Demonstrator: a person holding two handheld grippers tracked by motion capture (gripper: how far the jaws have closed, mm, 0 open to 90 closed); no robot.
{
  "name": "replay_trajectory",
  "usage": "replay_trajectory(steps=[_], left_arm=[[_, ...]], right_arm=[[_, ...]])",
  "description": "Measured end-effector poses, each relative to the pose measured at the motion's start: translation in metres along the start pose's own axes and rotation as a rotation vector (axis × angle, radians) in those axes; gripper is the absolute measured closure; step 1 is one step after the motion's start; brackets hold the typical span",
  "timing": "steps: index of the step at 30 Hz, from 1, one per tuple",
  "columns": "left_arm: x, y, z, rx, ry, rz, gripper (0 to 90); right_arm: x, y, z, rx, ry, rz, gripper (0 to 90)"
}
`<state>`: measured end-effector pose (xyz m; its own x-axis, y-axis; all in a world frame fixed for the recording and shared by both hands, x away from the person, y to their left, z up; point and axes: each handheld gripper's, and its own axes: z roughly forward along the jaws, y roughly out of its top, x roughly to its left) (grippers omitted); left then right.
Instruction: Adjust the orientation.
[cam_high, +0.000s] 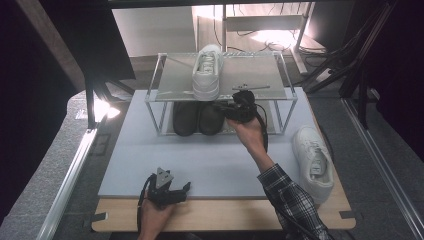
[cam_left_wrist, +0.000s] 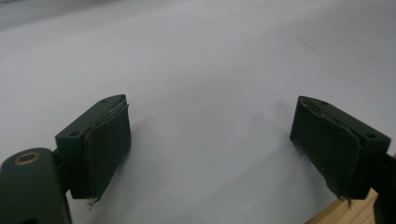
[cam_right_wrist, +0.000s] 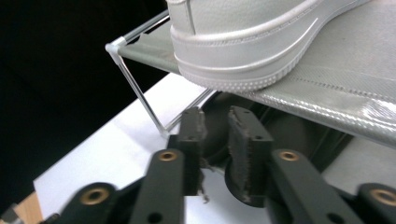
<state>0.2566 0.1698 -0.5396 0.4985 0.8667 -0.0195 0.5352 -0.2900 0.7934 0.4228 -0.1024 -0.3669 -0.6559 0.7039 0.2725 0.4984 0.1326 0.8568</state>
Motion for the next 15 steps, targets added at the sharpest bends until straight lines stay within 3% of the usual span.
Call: replay_trajectory(steps=[15], left_arm=[[0.000, 0.000, 0.000, 0.003, 0.000, 0.003, 12.2]], right_arm=[[0.003, -0.019, -0.009, 0.057, -0.093, -0.134, 47.9]])
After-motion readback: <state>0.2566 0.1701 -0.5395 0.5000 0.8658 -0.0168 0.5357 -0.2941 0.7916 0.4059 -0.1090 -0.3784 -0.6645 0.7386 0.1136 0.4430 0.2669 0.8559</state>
